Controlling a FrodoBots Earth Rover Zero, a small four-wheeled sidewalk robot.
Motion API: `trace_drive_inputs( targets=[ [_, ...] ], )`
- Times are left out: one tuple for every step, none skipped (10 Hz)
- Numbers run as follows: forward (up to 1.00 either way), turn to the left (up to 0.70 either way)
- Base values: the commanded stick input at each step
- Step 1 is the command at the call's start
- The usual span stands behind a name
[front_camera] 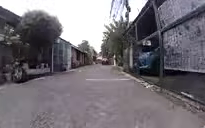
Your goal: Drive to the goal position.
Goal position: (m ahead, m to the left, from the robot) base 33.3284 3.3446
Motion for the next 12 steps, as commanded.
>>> trace_drive_inputs(
  targets=[
    [1.0, -0.12],
    [1.0, 0.0],
    [1.0, 0.0],
    [1.0, 0.0],
    [1.0, 0.0],
    [1.0, 0.0],
    [1.0, 0.0],
    [1.0, 0.0],
    [1.0, 0.0],
    [1.0, 0.0],
    [1.0, 0.0],
    [1.0, 0.0]
  ],
)
